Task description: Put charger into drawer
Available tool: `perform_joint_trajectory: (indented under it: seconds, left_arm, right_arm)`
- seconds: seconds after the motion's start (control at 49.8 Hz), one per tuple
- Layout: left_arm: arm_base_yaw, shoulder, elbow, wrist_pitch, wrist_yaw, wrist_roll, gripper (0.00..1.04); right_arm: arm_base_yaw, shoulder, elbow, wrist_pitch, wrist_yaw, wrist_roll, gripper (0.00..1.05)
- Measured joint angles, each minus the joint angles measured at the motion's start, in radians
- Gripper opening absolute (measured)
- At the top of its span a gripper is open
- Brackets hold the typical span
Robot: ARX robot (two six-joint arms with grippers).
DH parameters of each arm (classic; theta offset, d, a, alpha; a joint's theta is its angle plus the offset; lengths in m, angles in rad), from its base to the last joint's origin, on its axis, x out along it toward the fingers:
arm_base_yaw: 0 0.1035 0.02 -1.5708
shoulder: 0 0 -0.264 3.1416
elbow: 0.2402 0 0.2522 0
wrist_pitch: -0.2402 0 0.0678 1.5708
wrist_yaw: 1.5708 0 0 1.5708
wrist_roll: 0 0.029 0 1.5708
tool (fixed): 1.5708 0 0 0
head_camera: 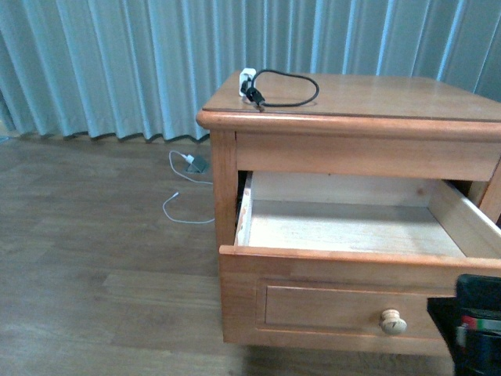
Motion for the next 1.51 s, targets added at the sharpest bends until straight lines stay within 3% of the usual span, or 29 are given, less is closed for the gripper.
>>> perform_joint_trajectory:
  seconds: [0.361,0.421,0.582,0.662,0.723,0.803,1.024,1.244,1.285,1.385,1.445,1.505]
  left_arm:
    - [0.0,0.0,0.0,0.0,0.0,0.0,0.99]
    - [0.0,0.0,0.0,0.0,0.0,0.0,0.99]
    - [0.0,0.0,0.0,0.0,0.0,0.0,0.99]
    - [0.0,0.0,0.0,0.0,0.0,0.0,0.99]
    - [0.0,0.0,0.0,0.0,-0.002,0.0,0.99]
    - [0.0,0.0,0.0,0.0,0.0,0.0,0.99]
    - [0.0,0.0,0.0,0.0,0.0,0.0,0.99]
    - [0.0,0.0,0.0,0.0,0.0,0.0,0.99]
    - [-0.018,0.009,0.0,0.008,-0.057,-0.013,0.99]
    - [-0.121,0.144,0.018,0.108,-0.4,-0.069,0.99]
    - [-0.132,0.242,0.043,0.161,-0.45,-0.081,0.99]
    - [-0.129,0.374,0.092,0.209,-0.437,-0.104,0.99]
  right_arm:
    - [-0.092,-0.691,-0.068,-0.488,-0.143,-0.112,0.97]
    - [-0.121,-0.814,-0.091,-0.567,-0.128,-0.123,0.97]
    - [-0.13,-0.849,-0.097,-0.571,-0.122,-0.134,0.97]
    - [-0.112,-0.925,-0.208,-0.314,0.023,-0.2,0.83]
    - [-0.124,-0.969,-0.254,-0.2,0.036,-0.229,0.72]
    - [-0.142,-0.991,-0.262,-0.176,0.024,-0.245,0.6]
    - [-0.151,-0.996,-0.271,-0.176,0.017,-0.262,0.98]
    - [-0.151,-0.998,-0.271,-0.176,0.017,-0.264,0.97]
    - [-0.151,-0.998,-0.271,-0.176,0.017,-0.264,0.97]
    - [-0.151,-0.998,-0.271,-0.176,0.017,-0.264,0.97]
    - [-0.152,-0.998,-0.271,-0.176,0.017,-0.264,0.97]
    - [-0.152,-0.998,-0.271,-0.176,0.016,-0.264,0.97]
